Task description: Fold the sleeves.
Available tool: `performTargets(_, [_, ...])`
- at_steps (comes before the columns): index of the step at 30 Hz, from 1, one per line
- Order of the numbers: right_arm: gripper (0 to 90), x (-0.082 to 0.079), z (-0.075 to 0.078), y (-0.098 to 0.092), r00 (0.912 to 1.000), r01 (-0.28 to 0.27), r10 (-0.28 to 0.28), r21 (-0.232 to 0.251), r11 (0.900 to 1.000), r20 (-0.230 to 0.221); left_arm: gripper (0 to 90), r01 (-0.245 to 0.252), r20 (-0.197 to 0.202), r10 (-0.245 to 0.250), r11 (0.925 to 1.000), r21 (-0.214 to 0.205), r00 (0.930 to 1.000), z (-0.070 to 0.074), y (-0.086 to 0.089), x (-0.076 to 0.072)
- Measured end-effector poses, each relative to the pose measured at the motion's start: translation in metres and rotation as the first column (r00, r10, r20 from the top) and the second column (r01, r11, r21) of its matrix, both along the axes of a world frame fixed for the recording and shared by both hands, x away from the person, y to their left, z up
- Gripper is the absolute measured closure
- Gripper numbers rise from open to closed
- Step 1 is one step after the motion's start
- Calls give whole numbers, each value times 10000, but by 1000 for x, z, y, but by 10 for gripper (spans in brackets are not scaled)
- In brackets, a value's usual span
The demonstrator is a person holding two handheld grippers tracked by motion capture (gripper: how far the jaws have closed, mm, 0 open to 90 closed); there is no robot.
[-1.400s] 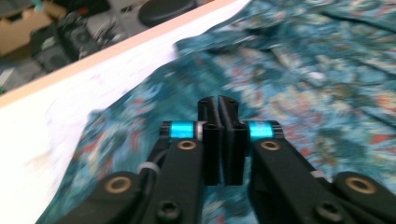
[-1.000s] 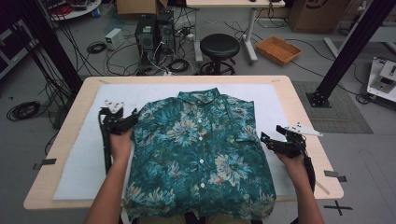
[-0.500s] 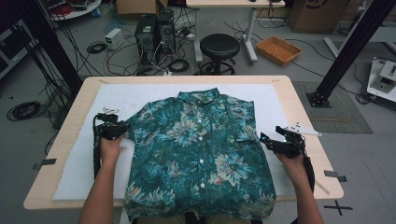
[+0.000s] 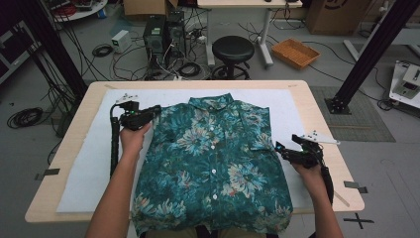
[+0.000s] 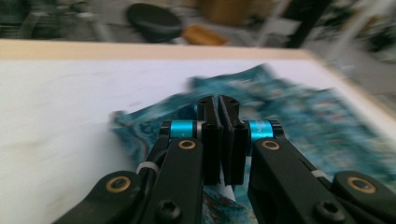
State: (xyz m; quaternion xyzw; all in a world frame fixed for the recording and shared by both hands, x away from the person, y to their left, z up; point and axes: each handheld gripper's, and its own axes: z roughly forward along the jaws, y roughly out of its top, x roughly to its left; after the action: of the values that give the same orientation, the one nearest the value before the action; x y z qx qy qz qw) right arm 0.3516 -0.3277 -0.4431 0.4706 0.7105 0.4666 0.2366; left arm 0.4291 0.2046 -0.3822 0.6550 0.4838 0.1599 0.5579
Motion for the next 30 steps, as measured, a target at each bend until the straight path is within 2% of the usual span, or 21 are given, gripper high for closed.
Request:
performTargets(1, [219,0,0,0,10000,12,-12,-29,10000,-3,656,-273,60,272,9995,183,9996,1,-5,0])
performTargets(2, [218,0,-1,0,10000,-4,4,-36,10000,-37,530,-604,58,602,9967,549,9982,3,-8,-1])
performTargets(3, [219,0,-1,0,10000,-5,5,-35,10000,-40,469,-1013,142,1003,9889,1086,9949,3,-9,-3])
performTargets(4, [218,0,-1,0,10000,12,-13,-28,10000,-60,428,-1400,285,1372,9778,1560,9901,4,-10,-5])
performTargets(5, [219,0,-1,1,10000,14,-14,-27,10000,-44,409,-1617,434,1562,9675,1943,9868,5,-9,-7])
performTargets(6, [219,0,0,1,10000,1,-1,-62,10000,-32,408,-1697,570,1611,9613,2170,9853,5,-7,-10])
performTargets(11, [219,0,-1,2,10000,-44,44,-64,10000,-57,412,-1594,494,1521,9608,2267,9871,3,-1,-13])
performTargets(12, [219,0,-1,3,9999,-63,63,-90,9999,-82,420,-1226,131,1232,9608,2485,9923,-6,6,-15])
performTargets(13, [219,0,-1,3,9999,-63,63,-90,9999,-82,420,-1226,131,1232,9608,2485,9923,-6,6,-15])
performTargets(14, [219,0,-1,3,10000,-91,90,-91,9999,-25,420,-1018,-101,1087,9564,2737,9940,-13,6,-16])
performTargets(17, [218,0,-1,4,9999,-109,109,-122,9999,-31,420,-970,-349,1146,9401,3268,9928,-25,7,-17])
performTargets(19, [219,0,-1,4,9999,-84,83,-112,9999,-59,420,-1108,-588,1407,9277,3566,9883,-36,7,-16])
performTargets(20, [218,0,-1,4,10000,-94,94,-128,9999,-32,420,-1195,-757,1622,9101,3967,9838,-42,7,-15])
performTargets(22, [219,-1,-1,4,9999,-99,98,-132,9999,-32,417,-1394,-896,1970,8893,4356,9763,-50,6,-14])
performTargets(23, [219,-1,-1,4,9999,-103,103,-130,9999,-33,415,-1444,-897,2047,8831,4464,9747,-52,5,-14])
performTargets(24, [218,0,-1,4,10000,-98,97,-144,9998,-13,414,-1495,-813,2126,8667,4758,9738,-55,5,-14])
performTargets(25, [218,-1,-1,4,10000,-78,78,-123,9999,-59,390,-1573,-731,2204,8571,4905,9727,-56,5,-14])
performTargets(27, [219,0,-1,4,9999,-85,84,-134,9999,-67,385,-1778,-680,2487,8337,5228,9662,-60,4,-14])
performTargets(28, [219,0,-1,4,9999,-84,83,-137,9999,-72,385,-1861,-702,2678,8126,5524,9609,-63,5,-13])
performTargets(30, [218,-1,-1,4,9999,-96,95,-128,9999,-56,368,-2217,-567,3016,8036,5523,9518,-66,9,-15])
